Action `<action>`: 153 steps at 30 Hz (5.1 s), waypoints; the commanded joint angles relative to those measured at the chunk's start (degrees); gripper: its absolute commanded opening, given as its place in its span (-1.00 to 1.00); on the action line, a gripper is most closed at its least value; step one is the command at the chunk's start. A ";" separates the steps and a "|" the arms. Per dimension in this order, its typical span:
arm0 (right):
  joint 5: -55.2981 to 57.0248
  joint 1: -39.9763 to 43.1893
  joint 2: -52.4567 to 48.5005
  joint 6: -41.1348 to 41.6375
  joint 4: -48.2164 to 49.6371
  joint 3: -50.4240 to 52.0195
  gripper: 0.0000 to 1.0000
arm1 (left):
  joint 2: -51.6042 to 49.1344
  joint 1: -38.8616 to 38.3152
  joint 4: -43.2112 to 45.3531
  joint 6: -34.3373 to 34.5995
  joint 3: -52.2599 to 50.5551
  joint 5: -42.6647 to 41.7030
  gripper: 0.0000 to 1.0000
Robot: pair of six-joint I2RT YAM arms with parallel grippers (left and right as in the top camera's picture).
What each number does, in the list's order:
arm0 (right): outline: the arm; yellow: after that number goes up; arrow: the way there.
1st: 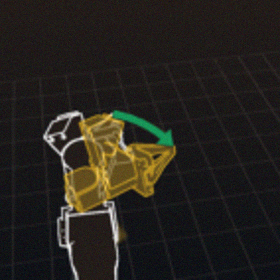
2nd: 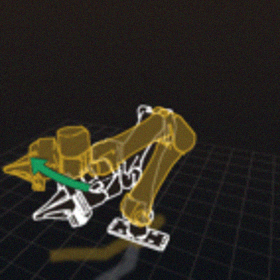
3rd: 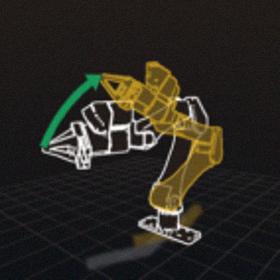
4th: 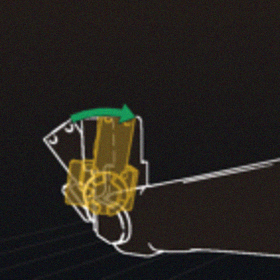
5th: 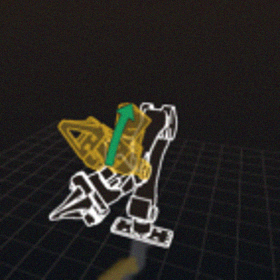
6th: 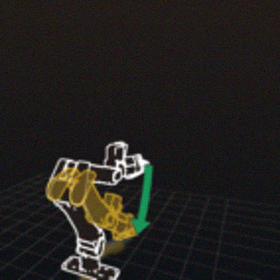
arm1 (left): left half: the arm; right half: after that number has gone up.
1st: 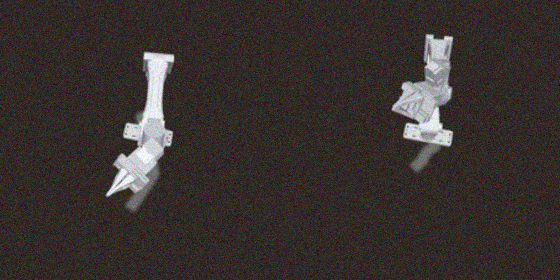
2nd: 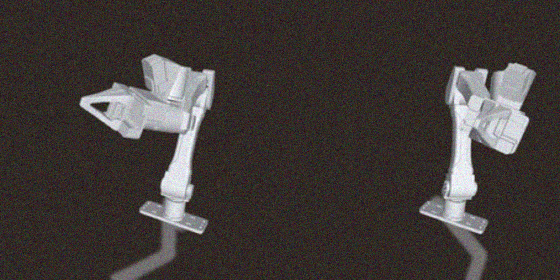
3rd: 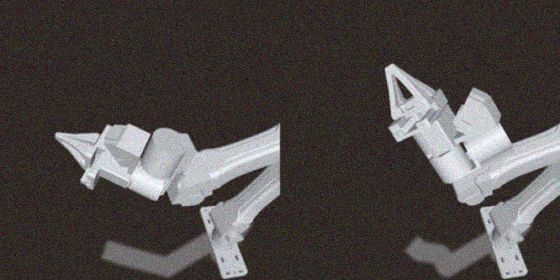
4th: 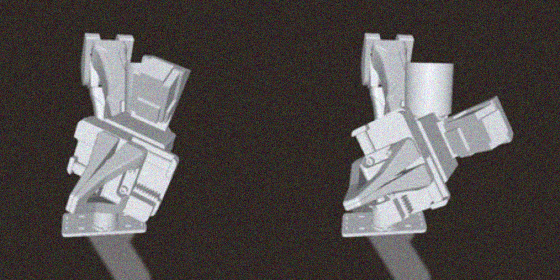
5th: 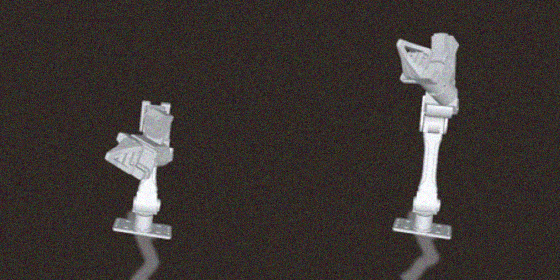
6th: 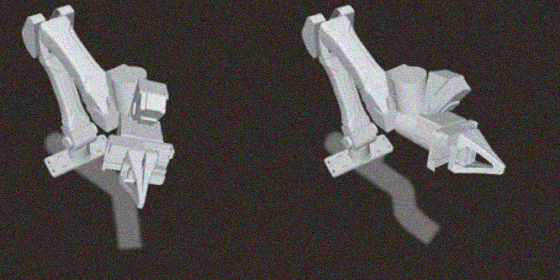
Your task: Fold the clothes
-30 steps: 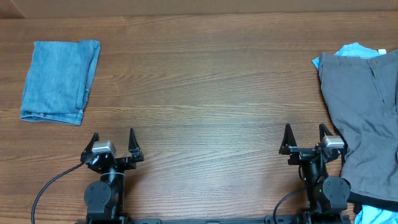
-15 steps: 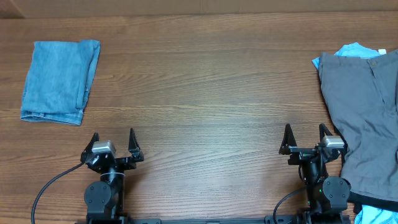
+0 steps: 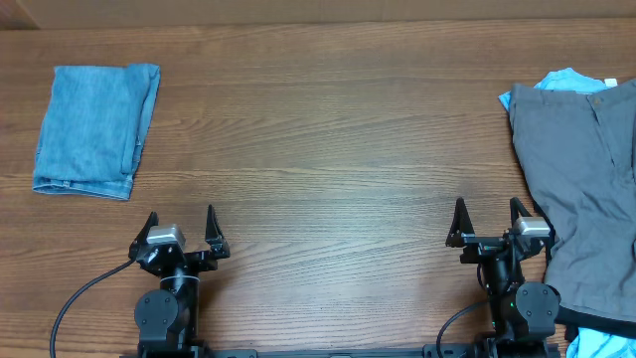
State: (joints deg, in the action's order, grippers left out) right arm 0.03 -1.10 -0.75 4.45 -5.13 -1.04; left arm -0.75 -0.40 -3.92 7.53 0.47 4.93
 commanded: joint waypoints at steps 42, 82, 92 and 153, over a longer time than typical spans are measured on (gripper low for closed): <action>0.35 0.33 0.26 -0.20 0.28 0.57 1.00 | 0.48 -0.33 0.04 -0.24 -0.20 -0.50 1.00; -6.12 0.33 -64.52 10.29 -70.88 -98.01 1.00 | 0.48 -0.33 0.04 -0.24 -0.20 -0.50 1.00; 6.95 0.33 -81.99 10.27 -73.46 -102.44 0.99 | 0.48 -0.33 0.04 -0.24 -0.20 -0.50 1.00; 19.43 11.41 -132.56 -2.75 -26.40 -102.38 -0.13 | 0.48 -0.33 0.04 -0.24 -0.20 -0.50 1.00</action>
State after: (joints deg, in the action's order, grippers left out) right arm 19.70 10.13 -133.62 1.50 -31.75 -102.50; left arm -0.75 -0.40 -4.08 7.53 0.47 4.93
